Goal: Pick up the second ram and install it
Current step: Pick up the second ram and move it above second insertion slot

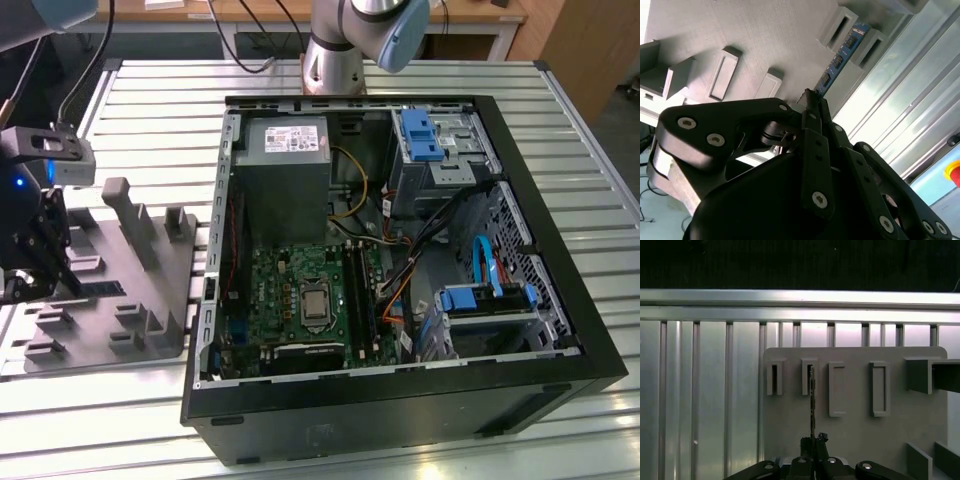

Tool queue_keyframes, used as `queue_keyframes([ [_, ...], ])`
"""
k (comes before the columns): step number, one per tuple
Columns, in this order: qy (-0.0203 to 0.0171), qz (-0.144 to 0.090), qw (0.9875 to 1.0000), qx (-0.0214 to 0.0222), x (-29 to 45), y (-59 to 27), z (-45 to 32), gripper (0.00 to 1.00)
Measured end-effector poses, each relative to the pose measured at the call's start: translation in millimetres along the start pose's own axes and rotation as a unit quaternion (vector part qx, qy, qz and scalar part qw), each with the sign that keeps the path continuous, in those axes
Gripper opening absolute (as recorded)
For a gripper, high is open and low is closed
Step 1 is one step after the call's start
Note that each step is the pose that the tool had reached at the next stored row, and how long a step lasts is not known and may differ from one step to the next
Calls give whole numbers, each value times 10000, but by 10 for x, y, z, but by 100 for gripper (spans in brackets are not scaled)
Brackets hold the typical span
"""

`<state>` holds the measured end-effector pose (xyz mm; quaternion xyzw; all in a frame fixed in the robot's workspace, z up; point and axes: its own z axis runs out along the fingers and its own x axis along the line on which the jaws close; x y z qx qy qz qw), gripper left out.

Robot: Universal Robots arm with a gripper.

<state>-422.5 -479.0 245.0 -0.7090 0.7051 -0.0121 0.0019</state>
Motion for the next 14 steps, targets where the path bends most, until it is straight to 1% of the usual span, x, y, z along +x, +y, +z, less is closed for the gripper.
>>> queue_keyframes([
  [14,0,0,10000,0,2,-3,-131,14],
])
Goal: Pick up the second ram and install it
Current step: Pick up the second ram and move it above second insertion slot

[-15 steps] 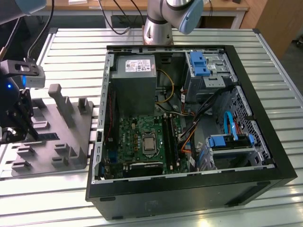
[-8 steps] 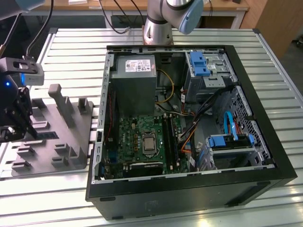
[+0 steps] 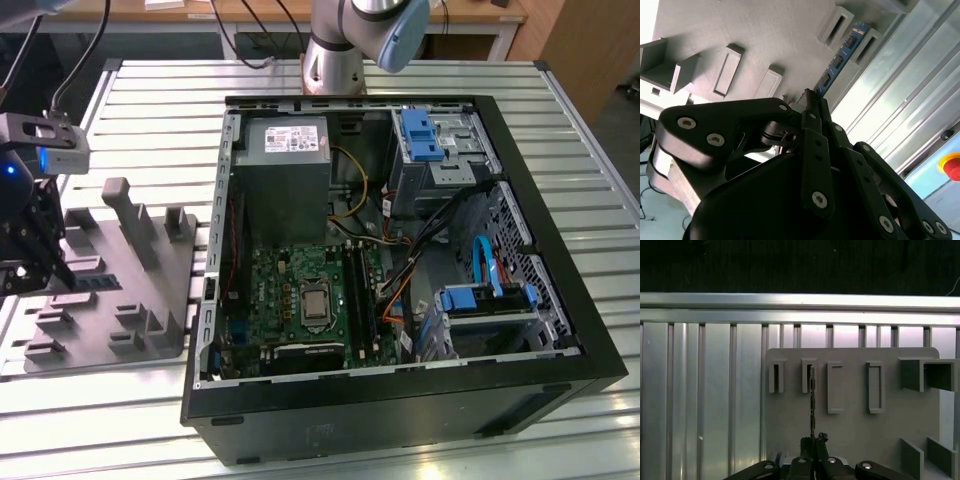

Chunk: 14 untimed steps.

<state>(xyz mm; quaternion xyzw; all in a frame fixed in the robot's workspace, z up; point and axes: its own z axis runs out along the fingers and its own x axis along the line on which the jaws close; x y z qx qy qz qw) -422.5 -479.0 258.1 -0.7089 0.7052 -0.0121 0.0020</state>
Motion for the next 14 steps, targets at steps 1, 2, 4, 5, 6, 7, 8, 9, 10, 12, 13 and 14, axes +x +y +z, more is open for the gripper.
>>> queue_keyframes([
  [1,0,0,10000,-1,0,0,-11,14],
  [2,0,0,10000,0,0,0,-19,14],
  [4,0,0,10000,0,1,-1,-40,14],
  [5,0,0,10000,0,1,-1,-52,14],
  [6,0,0,10000,0,1,-1,-64,14],
  [7,0,0,10000,0,1,-1,-75,14],
  [8,0,0,10000,-1,1,-2,-86,14],
  [9,0,0,10000,0,2,-2,-96,14],
  [10,0,0,10000,-1,2,-2,-107,14],
  [12,0,0,10000,0,2,-2,-126,14],
  [13,0,0,10000,0,2,-3,-136,14],
  [14,0,0,10000,0,2,-3,-146,14],
])
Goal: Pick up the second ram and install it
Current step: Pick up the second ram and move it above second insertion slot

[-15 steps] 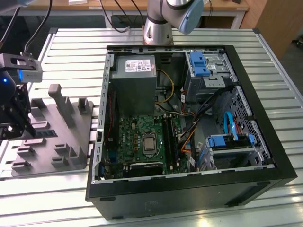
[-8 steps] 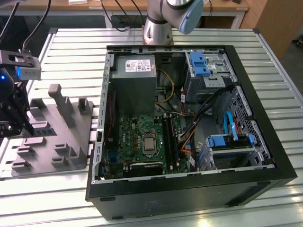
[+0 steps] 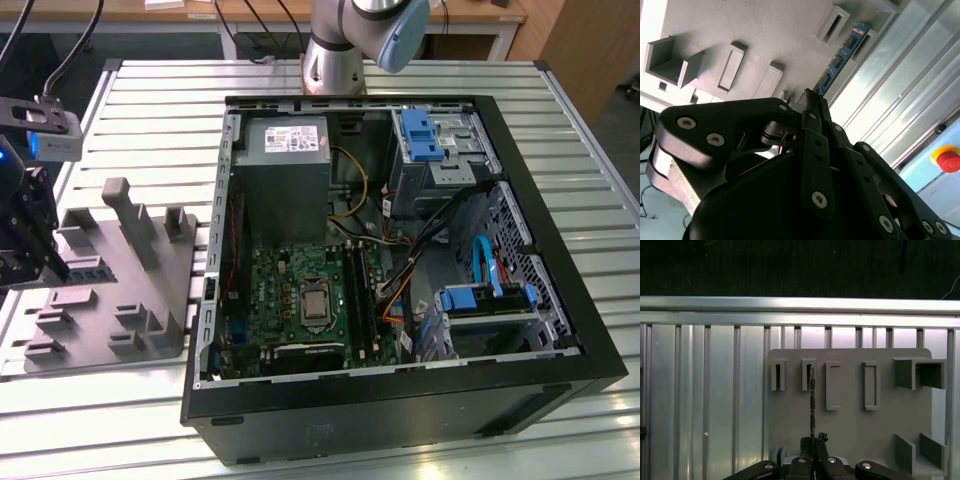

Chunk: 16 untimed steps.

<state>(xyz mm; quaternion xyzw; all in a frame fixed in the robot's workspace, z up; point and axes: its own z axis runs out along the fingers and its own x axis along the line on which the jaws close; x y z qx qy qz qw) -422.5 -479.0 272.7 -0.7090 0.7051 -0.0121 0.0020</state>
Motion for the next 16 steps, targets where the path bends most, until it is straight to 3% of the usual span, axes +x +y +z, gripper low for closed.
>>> queue_keyframes([
  [16,0,0,10000,0,2,-3,-158,14],
])
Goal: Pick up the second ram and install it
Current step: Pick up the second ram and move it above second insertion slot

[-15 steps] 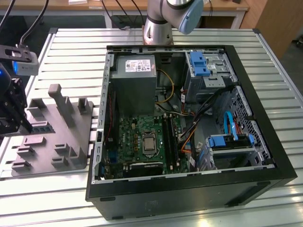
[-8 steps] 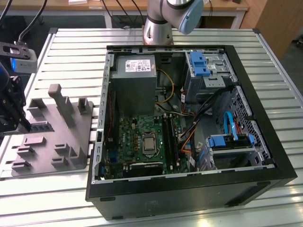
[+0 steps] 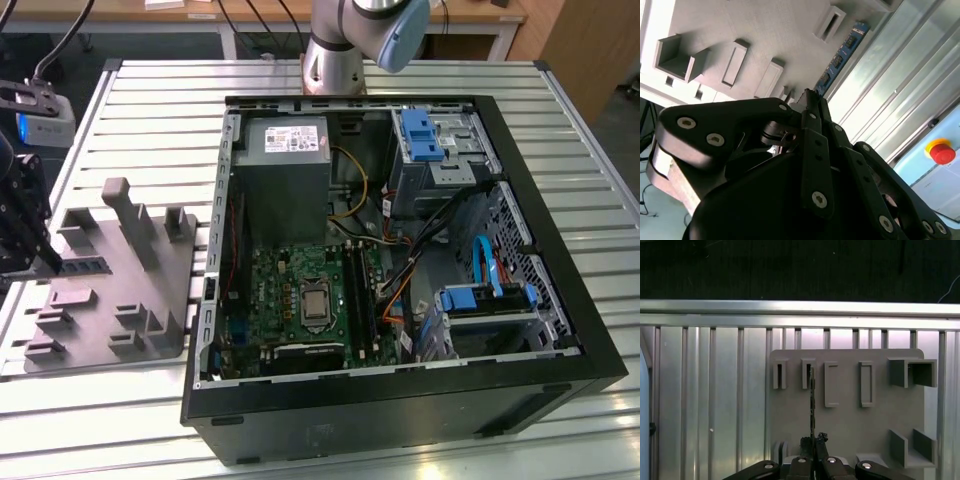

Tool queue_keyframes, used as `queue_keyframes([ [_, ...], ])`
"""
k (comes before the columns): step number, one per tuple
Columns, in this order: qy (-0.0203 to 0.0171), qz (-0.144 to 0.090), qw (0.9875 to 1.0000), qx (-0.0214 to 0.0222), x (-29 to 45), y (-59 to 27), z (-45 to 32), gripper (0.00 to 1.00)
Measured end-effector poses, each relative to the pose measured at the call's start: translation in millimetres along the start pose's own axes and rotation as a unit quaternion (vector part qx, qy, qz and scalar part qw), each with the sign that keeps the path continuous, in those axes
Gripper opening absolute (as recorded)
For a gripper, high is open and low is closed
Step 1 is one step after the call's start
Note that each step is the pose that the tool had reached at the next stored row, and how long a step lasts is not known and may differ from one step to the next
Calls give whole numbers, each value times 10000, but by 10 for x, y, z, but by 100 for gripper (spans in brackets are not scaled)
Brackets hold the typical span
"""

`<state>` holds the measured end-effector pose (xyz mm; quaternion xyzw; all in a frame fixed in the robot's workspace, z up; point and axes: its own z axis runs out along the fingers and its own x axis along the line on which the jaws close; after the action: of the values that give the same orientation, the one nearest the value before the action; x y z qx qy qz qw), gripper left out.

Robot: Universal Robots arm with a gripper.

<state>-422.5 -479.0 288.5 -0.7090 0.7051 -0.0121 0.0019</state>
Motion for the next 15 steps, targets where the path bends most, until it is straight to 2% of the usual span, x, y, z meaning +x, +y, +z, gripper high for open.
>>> queue_keyframes([
  [15,0,0,10000,0,3,-4,-182,14],
])
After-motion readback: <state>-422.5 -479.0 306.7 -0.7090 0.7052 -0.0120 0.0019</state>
